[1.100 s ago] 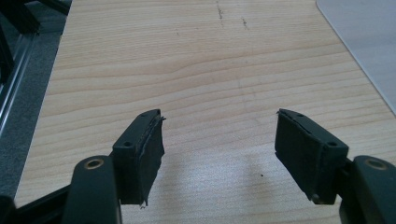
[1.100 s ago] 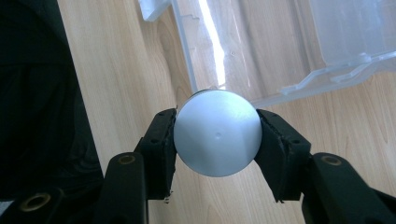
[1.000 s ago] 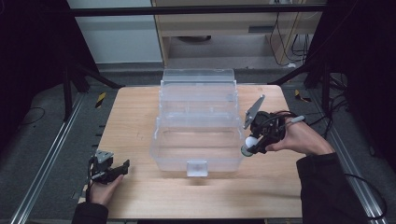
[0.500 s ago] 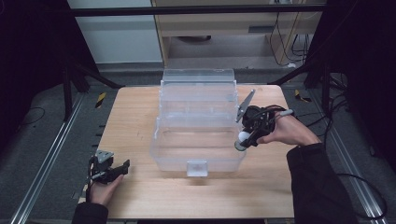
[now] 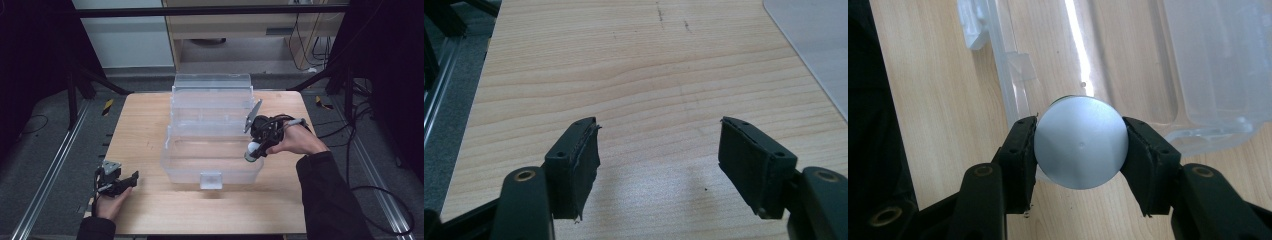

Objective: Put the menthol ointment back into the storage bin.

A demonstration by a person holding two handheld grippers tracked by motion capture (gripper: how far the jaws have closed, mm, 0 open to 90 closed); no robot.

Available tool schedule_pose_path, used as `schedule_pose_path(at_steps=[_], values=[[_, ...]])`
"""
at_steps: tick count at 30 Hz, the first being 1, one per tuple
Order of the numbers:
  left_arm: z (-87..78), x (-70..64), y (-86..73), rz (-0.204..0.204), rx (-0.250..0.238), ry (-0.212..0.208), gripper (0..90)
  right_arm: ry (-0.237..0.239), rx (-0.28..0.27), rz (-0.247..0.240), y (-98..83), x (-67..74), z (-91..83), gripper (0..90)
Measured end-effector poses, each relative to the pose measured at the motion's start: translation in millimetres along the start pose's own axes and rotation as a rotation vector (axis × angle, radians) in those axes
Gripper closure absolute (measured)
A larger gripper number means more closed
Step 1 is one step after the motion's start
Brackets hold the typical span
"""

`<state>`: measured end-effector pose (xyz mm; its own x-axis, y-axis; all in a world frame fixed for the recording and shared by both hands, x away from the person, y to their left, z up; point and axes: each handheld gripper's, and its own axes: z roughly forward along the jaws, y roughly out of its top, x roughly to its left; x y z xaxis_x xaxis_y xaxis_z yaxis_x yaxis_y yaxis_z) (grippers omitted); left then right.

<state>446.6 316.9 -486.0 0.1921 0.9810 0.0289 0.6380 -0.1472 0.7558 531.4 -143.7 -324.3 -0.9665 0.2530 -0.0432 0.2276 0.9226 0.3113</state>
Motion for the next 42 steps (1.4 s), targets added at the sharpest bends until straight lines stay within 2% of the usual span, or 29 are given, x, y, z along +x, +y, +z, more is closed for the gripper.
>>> schedule_pose_path(at_steps=[8,23,42], values=[[0.1,-0.2,0.1,0.001,-0.001,0.001,32.1,0.010,0.013,-0.004,-2.3,-1.5,18.4,50.5],[0.4,-0.4,0.2,0.003,0.001,0.002,32.1,0.028,0.039,0.004,-12.0,-1.2,42.3,50.4],[0.2,0.1,0.4,-0.001,-0.002,0.003,32.1,0.031,0.073,0.008,-14.6,-2.7,56.5,50.4]])
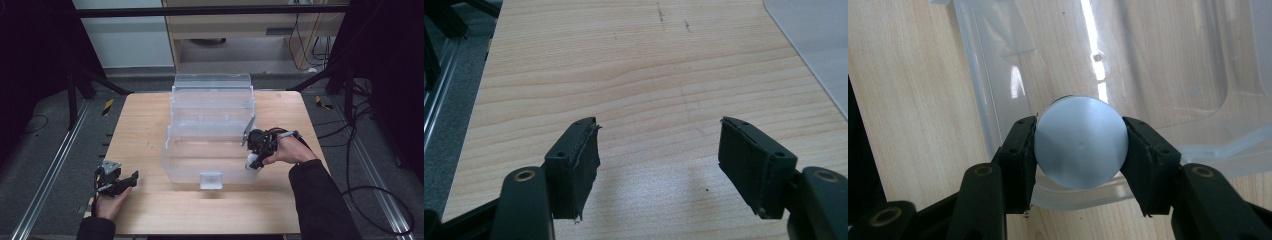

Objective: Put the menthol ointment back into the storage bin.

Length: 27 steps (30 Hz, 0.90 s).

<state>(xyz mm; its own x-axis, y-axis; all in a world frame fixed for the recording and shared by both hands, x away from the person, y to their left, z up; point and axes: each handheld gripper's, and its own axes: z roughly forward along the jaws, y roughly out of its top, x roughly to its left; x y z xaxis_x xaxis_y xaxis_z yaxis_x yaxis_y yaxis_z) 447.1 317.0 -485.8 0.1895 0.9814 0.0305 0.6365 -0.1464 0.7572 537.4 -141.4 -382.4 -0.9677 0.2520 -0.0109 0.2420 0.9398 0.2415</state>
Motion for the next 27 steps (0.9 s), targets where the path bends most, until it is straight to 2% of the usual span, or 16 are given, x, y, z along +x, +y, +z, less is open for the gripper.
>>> schedule_pose_path(at_steps=[9,27], values=[[0.1,-0.4,0.1,0.004,0.002,0.000,32.1,0.006,0.007,0.011,-3.2,-1.3,6.2,50.3],[0.3,-0.2,-0.1,0.005,0.003,-0.001,32.0,0.006,0.027,0.002,-1.6,-1.7,16.9,50.1]])
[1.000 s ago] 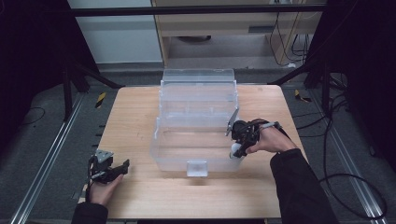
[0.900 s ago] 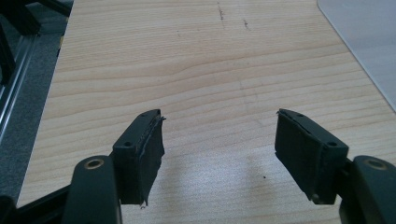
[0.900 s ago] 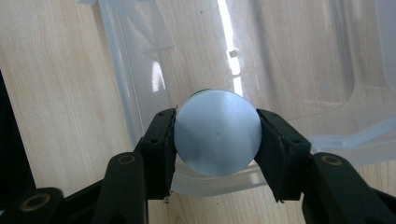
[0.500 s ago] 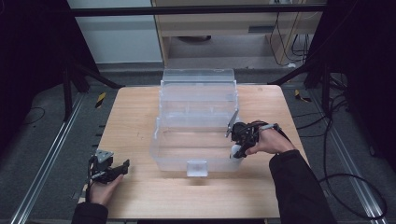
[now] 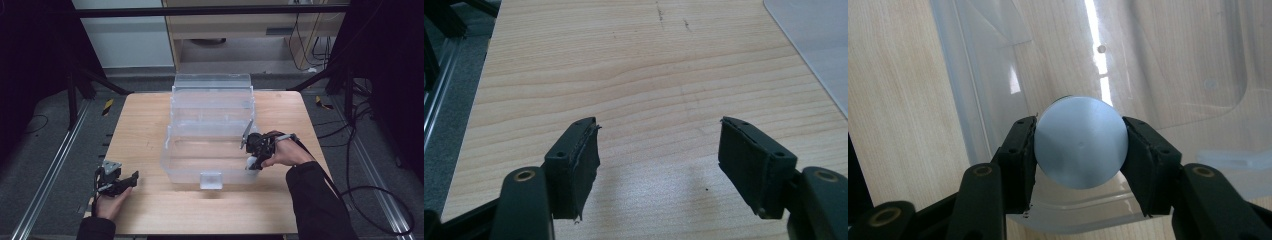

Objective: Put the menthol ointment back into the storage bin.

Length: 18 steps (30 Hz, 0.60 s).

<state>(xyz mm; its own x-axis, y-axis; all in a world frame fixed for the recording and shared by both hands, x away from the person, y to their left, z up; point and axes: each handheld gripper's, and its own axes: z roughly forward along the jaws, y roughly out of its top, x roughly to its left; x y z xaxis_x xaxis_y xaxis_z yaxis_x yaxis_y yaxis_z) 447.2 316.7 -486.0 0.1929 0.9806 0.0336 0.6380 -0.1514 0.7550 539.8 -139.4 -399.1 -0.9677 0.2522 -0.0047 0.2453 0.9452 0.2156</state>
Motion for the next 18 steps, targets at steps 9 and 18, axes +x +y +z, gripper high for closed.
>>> schedule_pose_path(at_steps=[9,18], values=[[0.0,0.1,0.0,0.000,0.000,0.000,32.0,0.001,-0.005,0.009,-0.8,-0.3,4.1,50.0],[0.1,0.0,0.0,-0.001,0.000,-0.001,32.0,0.000,-0.009,0.020,-0.7,-0.2,2.5,48.3]])
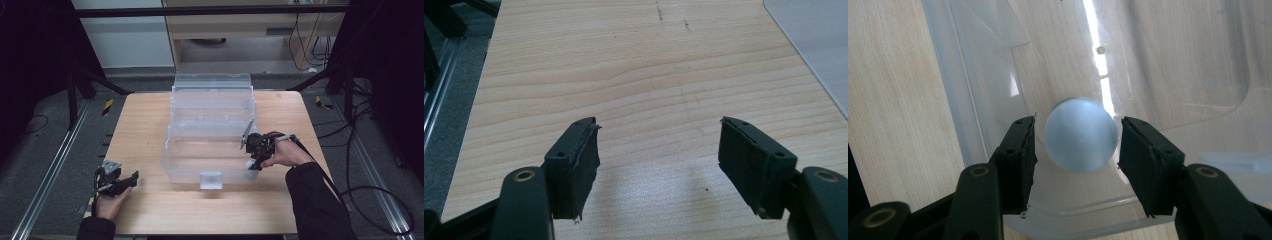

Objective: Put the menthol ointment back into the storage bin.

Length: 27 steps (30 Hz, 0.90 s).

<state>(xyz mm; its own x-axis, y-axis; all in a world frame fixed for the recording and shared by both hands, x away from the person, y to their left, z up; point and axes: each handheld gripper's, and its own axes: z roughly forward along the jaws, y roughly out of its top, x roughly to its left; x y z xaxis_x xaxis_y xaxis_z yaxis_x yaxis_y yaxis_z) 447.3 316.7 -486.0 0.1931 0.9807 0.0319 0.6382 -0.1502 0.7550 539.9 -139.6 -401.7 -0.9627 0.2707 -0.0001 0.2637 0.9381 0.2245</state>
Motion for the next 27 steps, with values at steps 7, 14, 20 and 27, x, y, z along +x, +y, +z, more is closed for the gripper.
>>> schedule_pose_path(at_steps=[7,14,20,27], values=[[-0.1,0.0,0.1,0.001,0.000,0.000,32.0,-0.012,-0.026,0.014,-1.6,0.9,-5.2,47.4],[-0.4,-0.1,0.0,-0.001,-0.001,-0.003,31.9,-0.044,-0.113,0.048,-7.0,3.3,-20.9,42.2],[-0.3,-0.4,-0.1,-0.002,0.002,-0.005,31.4,-0.080,-0.261,0.119,-18.8,7.7,-39.7,33.4],[-0.2,-0.8,-0.3,-0.003,0.004,-0.009,30.8,-0.158,-0.426,0.173,-36.7,15.8,-53.3,24.2]])
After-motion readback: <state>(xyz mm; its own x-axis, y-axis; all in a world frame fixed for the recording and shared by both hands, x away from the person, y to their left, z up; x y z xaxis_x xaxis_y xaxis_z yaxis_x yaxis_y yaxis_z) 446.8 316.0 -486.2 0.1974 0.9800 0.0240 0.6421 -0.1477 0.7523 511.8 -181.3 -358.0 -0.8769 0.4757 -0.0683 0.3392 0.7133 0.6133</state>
